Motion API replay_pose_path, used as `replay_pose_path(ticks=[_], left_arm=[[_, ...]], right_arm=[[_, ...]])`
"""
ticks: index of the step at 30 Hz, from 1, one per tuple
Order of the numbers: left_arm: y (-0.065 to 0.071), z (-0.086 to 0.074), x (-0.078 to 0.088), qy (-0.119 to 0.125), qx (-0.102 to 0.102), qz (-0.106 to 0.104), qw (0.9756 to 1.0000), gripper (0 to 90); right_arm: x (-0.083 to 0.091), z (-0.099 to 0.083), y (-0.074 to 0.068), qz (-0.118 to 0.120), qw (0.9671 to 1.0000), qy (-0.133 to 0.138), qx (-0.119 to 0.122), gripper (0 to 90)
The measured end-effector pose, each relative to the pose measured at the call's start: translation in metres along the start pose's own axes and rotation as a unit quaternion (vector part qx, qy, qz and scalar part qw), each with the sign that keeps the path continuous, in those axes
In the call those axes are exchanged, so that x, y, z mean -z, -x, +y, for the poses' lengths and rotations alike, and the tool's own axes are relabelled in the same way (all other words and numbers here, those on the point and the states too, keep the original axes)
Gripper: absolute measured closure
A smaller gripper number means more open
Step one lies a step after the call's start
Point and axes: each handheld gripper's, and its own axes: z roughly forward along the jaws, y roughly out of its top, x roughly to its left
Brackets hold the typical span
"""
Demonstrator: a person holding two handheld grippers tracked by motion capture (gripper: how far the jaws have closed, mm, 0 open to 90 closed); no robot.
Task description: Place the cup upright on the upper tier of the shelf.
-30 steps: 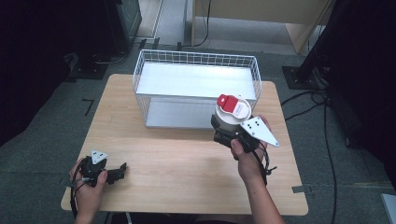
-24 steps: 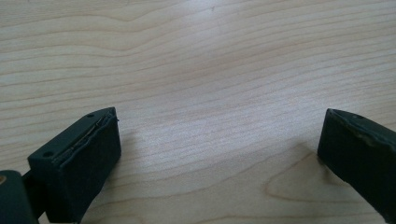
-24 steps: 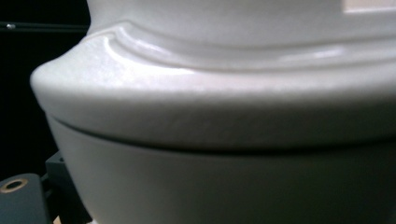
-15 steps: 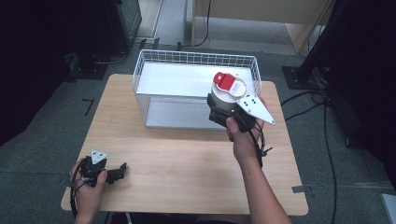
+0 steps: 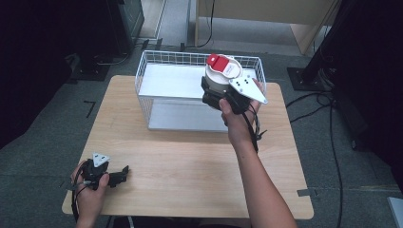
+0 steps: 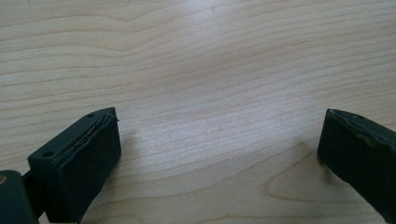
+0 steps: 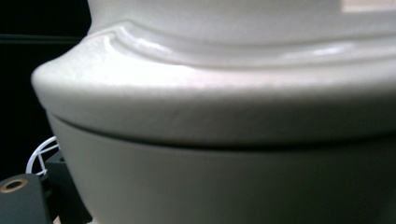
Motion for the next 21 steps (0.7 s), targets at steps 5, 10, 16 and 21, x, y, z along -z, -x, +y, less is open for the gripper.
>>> replay_pose_path(ticks=[5, 10, 16, 21], left_arm=[[0.000, 0.000, 0.000, -0.001, 0.000, 0.000, 1.0000, 0.0], [0.001, 0.000, 0.000, -0.001, -0.002, 0.002, 1.0000, 0.0], [0.001, 0.000, 0.000, -0.001, -0.002, 0.003, 1.0000, 0.0], [0.001, 0.000, 0.000, -0.001, -0.003, 0.003, 1.0000, 0.0]], right_arm=[[-0.019, 0.001, -0.002, -0.005, 1.0000, -0.006, 0.002, 6.2], [-0.040, -0.002, -0.002, -0.010, 0.9998, -0.019, 0.004, 6.2], [-0.064, -0.005, -0.001, -0.015, 0.9993, -0.032, 0.015, 6.2], [-0.082, -0.009, 0.001, -0.020, 0.9991, -0.036, 0.003, 5.9]])
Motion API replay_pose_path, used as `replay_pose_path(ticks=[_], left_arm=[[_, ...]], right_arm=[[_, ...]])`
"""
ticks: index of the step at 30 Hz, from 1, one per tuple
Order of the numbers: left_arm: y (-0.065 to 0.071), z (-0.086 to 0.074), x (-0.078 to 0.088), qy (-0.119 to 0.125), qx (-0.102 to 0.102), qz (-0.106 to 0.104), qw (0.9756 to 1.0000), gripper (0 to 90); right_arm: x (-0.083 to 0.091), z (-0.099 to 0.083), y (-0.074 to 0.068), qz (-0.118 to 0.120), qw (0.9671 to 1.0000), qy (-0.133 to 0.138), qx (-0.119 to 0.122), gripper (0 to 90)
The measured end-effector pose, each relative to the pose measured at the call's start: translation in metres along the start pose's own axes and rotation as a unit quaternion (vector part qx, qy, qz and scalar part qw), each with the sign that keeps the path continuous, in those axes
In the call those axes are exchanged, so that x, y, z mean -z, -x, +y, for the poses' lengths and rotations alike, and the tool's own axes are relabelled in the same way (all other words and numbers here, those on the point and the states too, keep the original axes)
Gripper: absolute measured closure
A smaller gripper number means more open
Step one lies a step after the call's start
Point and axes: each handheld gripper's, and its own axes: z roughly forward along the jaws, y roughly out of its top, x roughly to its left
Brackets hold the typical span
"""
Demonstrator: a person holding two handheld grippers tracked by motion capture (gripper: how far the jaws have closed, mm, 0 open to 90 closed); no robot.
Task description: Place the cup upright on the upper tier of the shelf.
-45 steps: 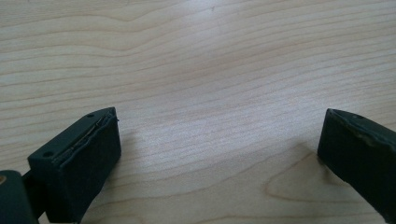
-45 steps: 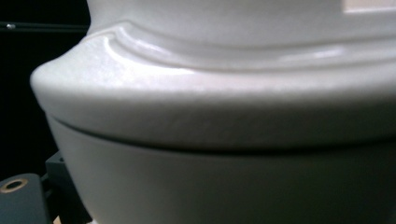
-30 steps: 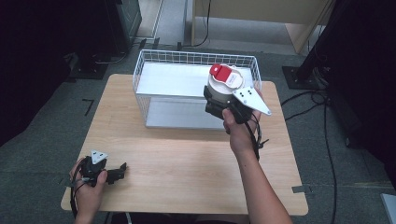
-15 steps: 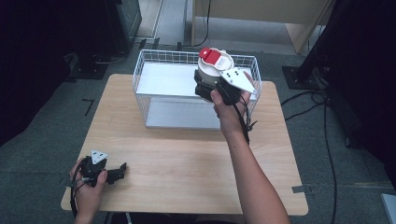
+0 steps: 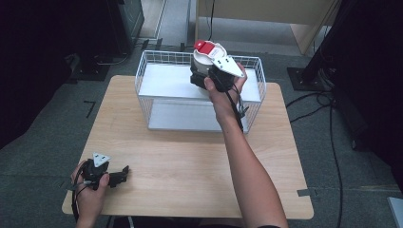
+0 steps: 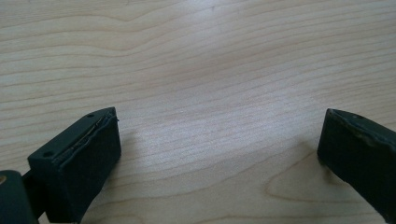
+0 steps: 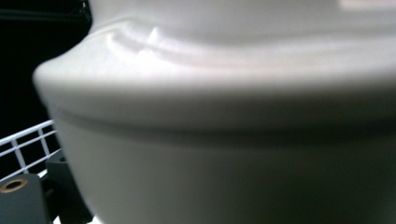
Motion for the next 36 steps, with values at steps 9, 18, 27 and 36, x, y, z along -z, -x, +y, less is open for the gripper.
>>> replay_pose_path(ticks=[9, 18, 27, 36], left_arm=[[0.000, 0.000, 0.000, 0.000, 0.002, -0.001, 1.0000, 0.0], [0.000, 0.000, 0.000, 0.000, 0.002, -0.001, 1.0000, 0.0], [0.000, 0.000, 0.000, 0.000, 0.001, 0.000, 1.0000, 0.0], [0.000, 0.000, 0.000, 0.000, 0.000, 0.000, 1.0000, 0.0]], right_arm=[[-0.021, 0.002, 0.004, 0.001, 0.9995, 0.004, -0.030, 5.9], [-0.025, 0.000, 0.004, 0.001, 0.9995, 0.004, -0.031, 6.1], [-0.023, 0.004, 0.007, 0.014, 0.9995, -0.008, -0.027, 0.1], [-0.015, 0.008, 0.011, 0.030, 0.9991, -0.013, -0.029, 0.0]])
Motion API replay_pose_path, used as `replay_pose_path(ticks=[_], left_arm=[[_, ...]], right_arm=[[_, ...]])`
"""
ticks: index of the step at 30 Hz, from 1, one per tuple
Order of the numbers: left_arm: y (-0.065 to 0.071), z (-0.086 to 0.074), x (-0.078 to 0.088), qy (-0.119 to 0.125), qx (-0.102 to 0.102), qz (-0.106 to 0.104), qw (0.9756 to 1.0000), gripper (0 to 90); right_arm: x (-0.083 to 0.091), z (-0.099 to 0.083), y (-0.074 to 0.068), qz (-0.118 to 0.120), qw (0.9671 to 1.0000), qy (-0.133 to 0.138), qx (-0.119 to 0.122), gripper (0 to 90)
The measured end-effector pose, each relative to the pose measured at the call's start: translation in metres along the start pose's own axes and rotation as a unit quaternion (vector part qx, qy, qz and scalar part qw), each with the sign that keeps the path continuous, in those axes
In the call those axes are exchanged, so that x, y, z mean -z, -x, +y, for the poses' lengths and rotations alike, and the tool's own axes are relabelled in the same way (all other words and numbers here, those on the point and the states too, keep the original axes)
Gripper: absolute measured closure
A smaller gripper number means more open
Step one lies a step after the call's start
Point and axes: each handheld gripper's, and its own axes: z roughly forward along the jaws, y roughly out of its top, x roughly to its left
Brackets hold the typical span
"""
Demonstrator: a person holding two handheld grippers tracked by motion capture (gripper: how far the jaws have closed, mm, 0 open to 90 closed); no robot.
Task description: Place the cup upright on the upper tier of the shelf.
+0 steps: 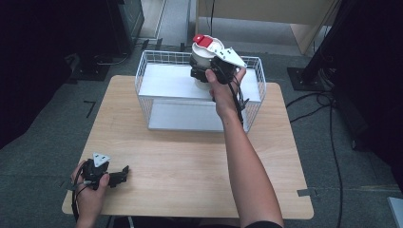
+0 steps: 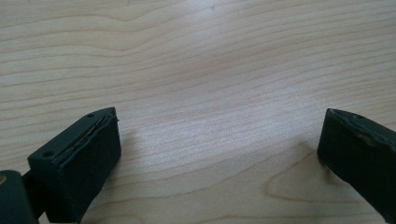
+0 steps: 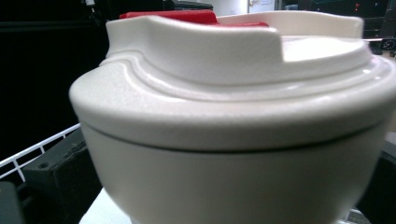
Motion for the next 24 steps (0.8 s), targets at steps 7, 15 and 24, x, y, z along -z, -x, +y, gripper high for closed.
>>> replay_pose_path(ticks=[7, 15, 24], left_arm=[[0.000, 0.000, 0.000, 0.000, 0.002, -0.001, 1.0000, 0.0], [0.000, 0.000, 0.000, 0.000, 0.001, -0.001, 1.0000, 0.0], [0.000, 0.000, 0.000, -0.001, 0.000, -0.001, 1.0000, 0.0]], right_arm=[[0.012, -0.004, 0.002, 0.009, 0.9997, -0.009, 0.020, 0.0], [0.026, -0.006, 0.005, 0.015, 0.9997, -0.007, 0.020, 0.0], [0.050, -0.017, 0.011, 0.017, 0.9996, -0.006, 0.020, 0.0]])
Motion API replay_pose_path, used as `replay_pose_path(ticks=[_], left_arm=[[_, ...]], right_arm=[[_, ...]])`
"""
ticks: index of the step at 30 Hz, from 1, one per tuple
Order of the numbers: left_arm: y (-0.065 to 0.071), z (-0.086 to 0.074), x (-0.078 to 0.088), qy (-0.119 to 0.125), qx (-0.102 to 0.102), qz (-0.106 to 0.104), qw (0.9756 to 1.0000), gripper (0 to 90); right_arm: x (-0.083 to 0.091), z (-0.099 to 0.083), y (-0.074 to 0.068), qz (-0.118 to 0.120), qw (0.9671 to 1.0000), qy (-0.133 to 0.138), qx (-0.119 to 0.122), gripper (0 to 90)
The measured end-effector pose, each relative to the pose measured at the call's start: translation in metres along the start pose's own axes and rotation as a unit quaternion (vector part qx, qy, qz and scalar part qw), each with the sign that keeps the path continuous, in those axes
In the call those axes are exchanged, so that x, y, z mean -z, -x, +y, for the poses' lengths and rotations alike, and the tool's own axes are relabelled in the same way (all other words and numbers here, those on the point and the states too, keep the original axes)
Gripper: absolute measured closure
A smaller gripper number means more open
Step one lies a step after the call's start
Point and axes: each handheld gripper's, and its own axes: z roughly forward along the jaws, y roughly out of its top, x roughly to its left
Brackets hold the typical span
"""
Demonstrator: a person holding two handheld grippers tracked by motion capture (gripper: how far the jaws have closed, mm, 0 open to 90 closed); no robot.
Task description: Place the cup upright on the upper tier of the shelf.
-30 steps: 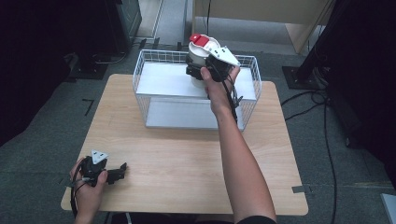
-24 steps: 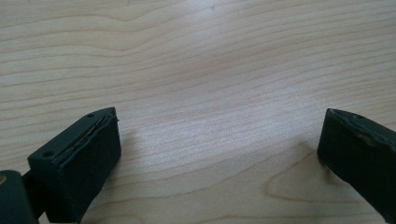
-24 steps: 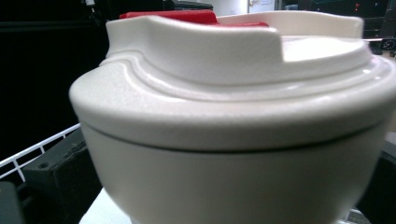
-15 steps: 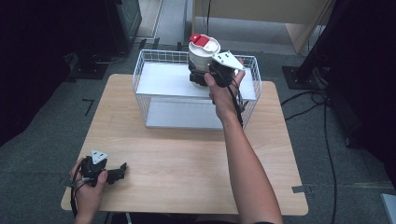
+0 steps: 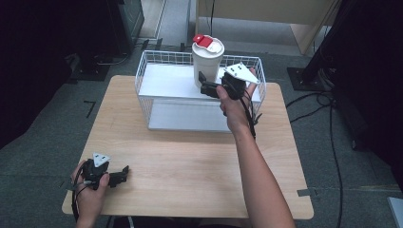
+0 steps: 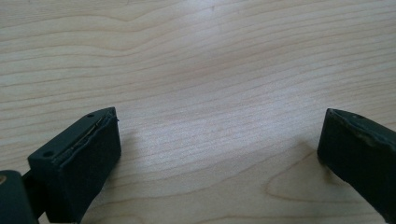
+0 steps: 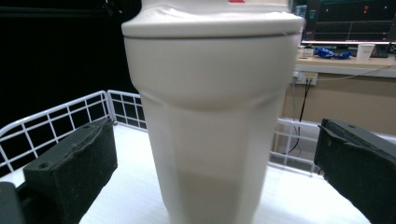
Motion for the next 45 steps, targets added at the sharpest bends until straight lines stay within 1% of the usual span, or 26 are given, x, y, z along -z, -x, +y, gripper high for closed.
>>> replay_pose_path(ticks=[3, 4, 7, 15, 21, 24, 31, 38, 45], left_arm=[[0.000, 0.000, 0.000, 0.000, 0.000, 0.000, 1.0000, 0.0], [0.000, 0.000, 0.000, 0.000, 0.000, 0.000, 1.0000, 0.0], [0.000, 0.000, 0.000, 0.001, 0.001, 0.000, 1.0000, 0.0], [0.000, 0.000, 0.000, 0.001, 0.001, 0.000, 1.0000, 0.0], [0.000, 0.000, 0.000, 0.001, 0.001, 0.000, 1.0000, 0.0], [0.000, 0.000, 0.000, 0.001, 0.001, 0.000, 1.0000, 0.0], [0.000, 0.000, 0.000, 0.000, 0.001, 0.000, 1.0000, 0.0], [0.000, 0.000, 0.000, 0.000, 0.001, 0.000, 1.0000, 0.0], [0.000, 0.000, 0.000, 0.001, 0.001, 0.000, 1.0000, 0.0]], right_arm=[[0.009, -0.004, 0.005, -0.002, 1.0000, 0.001, 0.000, 0.0], [0.013, -0.005, 0.006, -0.001, 1.0000, 0.000, -0.005, 0.0], [0.021, -0.010, 0.009, -0.004, 1.0000, -0.002, 0.001, 0.0], [0.049, -0.022, 0.014, -0.003, 0.9999, -0.006, 0.013, 0.0], [0.069, -0.034, 0.018, -0.007, 0.9998, -0.008, 0.014, 0.0], [0.078, -0.039, 0.021, -0.011, 0.9998, -0.009, 0.010, 0.0], [0.097, -0.049, 0.025, -0.019, 0.9997, -0.009, 0.011, 0.0], [0.115, -0.059, 0.028, -0.028, 0.9994, -0.010, 0.016, 0.0], [0.133, -0.072, 0.036, -0.042, 0.9990, -0.013, 0.007, 0.0]])
